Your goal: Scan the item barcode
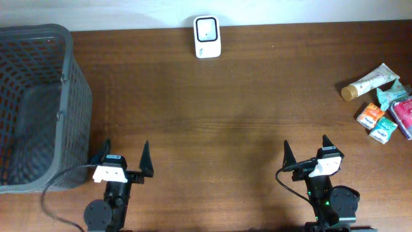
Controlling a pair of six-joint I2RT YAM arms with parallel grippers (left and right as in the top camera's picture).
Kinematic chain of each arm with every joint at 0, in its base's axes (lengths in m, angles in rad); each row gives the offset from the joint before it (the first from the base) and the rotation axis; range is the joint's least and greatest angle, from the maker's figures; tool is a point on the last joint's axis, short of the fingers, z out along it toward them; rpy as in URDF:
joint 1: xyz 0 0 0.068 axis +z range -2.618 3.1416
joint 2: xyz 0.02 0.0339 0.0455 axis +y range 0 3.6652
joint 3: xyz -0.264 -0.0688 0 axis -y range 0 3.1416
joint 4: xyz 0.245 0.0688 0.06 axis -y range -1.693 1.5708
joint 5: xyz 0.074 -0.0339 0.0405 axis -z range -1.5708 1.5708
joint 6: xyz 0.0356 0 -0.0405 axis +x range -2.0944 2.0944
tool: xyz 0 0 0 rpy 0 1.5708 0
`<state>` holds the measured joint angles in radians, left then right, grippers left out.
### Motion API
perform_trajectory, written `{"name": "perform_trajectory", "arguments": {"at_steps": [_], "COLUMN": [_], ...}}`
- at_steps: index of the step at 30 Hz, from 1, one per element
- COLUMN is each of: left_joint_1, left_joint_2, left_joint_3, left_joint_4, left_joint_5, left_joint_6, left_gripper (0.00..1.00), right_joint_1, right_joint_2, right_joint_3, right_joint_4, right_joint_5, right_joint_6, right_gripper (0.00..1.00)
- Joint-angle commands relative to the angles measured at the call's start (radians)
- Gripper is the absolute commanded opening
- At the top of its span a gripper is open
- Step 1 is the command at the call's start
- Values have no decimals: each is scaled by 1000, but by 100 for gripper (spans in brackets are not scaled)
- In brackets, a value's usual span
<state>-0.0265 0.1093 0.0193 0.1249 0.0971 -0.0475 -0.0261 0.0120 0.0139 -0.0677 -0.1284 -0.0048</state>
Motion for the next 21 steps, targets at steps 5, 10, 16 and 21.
{"name": "perform_trajectory", "arguments": {"at_steps": [5,10,16,21], "left_joint_1": [24,25,25,25], "left_joint_2": [-105,-105,-105,-105], "left_joint_3": [-11,-11,-11,-11], "left_joint_4": [-206,-209,-210,-210], "left_joint_5": [-79,-113,-111,-108], "left_joint_6": [-68,40,41,41], "left_gripper": [99,99,99,99], "right_joint_1": [8,8,8,8], "right_joint_2": [-8,-8,-8,-8], "right_joint_3": [-8,-8,-8,-8], "right_joint_4": [-3,-3,-3,-3], "right_joint_5": [8,8,8,8], "right_joint_6": [-6,-6,-7,-6], "right_gripper": [99,99,99,99]}}
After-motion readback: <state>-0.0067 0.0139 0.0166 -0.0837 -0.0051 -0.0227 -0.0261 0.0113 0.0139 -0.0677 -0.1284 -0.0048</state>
